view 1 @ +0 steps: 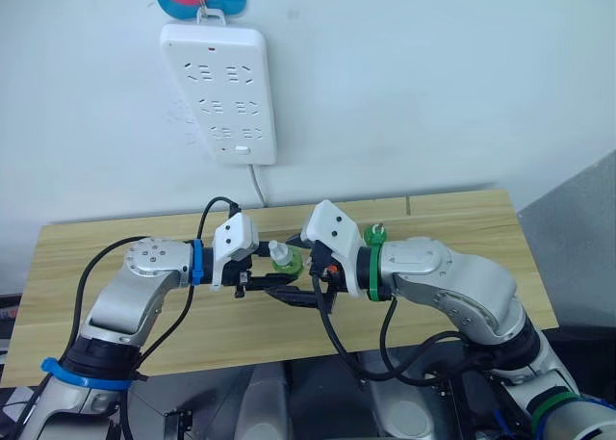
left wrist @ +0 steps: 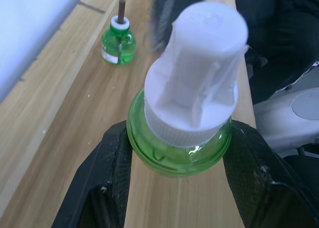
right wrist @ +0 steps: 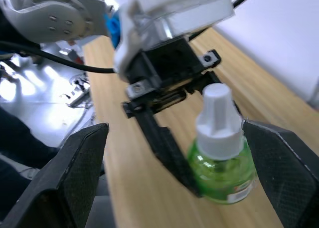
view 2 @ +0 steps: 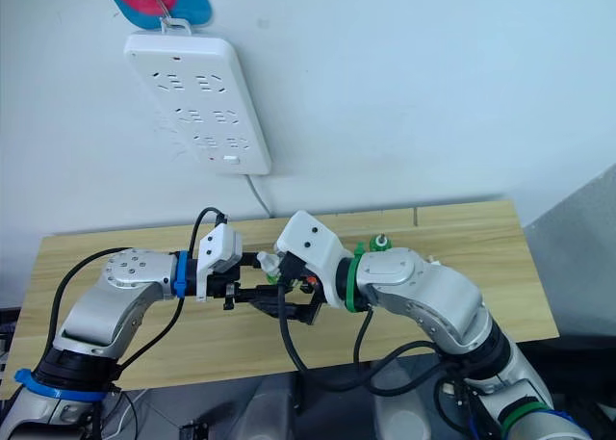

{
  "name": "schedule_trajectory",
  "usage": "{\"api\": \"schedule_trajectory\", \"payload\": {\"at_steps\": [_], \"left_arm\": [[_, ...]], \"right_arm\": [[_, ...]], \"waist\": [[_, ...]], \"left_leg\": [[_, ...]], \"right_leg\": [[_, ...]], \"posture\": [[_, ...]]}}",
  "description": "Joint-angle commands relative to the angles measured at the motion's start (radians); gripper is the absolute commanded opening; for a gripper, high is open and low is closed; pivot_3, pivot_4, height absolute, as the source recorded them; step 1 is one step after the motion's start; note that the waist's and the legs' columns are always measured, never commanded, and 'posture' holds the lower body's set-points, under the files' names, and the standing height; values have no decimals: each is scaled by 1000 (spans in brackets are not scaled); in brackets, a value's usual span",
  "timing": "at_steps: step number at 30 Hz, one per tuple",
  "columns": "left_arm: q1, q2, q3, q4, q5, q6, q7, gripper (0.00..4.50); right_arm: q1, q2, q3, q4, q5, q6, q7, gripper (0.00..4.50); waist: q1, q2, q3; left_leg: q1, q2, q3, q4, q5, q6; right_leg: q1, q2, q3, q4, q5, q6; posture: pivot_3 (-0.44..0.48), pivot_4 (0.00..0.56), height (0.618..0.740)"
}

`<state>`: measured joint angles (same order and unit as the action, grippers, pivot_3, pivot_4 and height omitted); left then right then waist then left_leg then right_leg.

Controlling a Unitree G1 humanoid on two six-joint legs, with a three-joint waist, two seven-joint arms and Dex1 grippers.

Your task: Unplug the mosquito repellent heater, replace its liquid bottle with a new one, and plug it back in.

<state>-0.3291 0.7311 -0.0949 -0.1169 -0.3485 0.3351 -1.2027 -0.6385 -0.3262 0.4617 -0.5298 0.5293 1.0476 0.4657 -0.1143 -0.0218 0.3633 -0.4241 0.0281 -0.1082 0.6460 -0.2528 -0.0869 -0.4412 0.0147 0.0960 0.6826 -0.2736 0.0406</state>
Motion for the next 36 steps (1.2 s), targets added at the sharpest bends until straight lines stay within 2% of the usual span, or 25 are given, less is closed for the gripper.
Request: {"api": "schedule_trajectory", "payload": {"at_steps": [1,10,13,20,24,31,33,36], "left_arm": [[-2,17,-2,-40,3,-23,-15,2256],[-13,25,2,-36,17,-45,-17,2256],[-16,26,5,-40,14,-51,-19,2256],[-20,28,17,-42,13,-69,-10,2256],[-23,22,41,-37,-1,-62,9,2256],[-11,8,102,15,-99,-37,-40,2256],[-13,12,102,53,-74,-90,-51,2965],[-18,17,100,100,-49,-168,-69,3755]], "right_arm": [[-11,28,9,21,-33,-58,9,4483],[-10,61,19,77,-93,-109,36,4483],[-6,68,23,85,-105,-114,38,3832],[-12,99,33,109,-144,-134,39,1239],[-13,102,35,120,-175,-172,52,1161],[-7,107,18,139,-196,-228,80,1156],[-12,105,3,141,-197,-243,85,1153],[-25,91,-29,139,-191,-260,103,1150]], "waist": [[0,0,0],[1,-5,-7],[1,-7,-8],[2,-13,-19],[2,-13,-29],[2,-15,-62],[1,-14,-74],[1,-14,-95]], "left_leg": [[0,0,0,0,0,0],[-1,0,-1,1,0,-1],[-1,0,-1,2,1,-1],[0,-1,-2,2,3,-4],[0,-1,-2,3,4,-6],[0,-1,-2,3,5,-7],[0,-1,-3,4,5,-7],[1,-2,-3,4,5,-7]], "right_leg": [[0,0,0,0,0,0],[-1,-1,-1,3,1,-1],[-1,-1,-1,5,1,-1],[-2,-1,-1,10,1,-2],[-4,-1,-1,14,1,-2],[-4,0,-2,15,2,-4],[-4,0,-3,15,2,-4],[-4,0,-3,15,3,-4]], "posture": [[-150,289,728],[-133,265,728],[-127,259,728],[-98,234,728],[-94,221,728],[-95,185,728],[-98,162,728],[-104,131,728]]}}
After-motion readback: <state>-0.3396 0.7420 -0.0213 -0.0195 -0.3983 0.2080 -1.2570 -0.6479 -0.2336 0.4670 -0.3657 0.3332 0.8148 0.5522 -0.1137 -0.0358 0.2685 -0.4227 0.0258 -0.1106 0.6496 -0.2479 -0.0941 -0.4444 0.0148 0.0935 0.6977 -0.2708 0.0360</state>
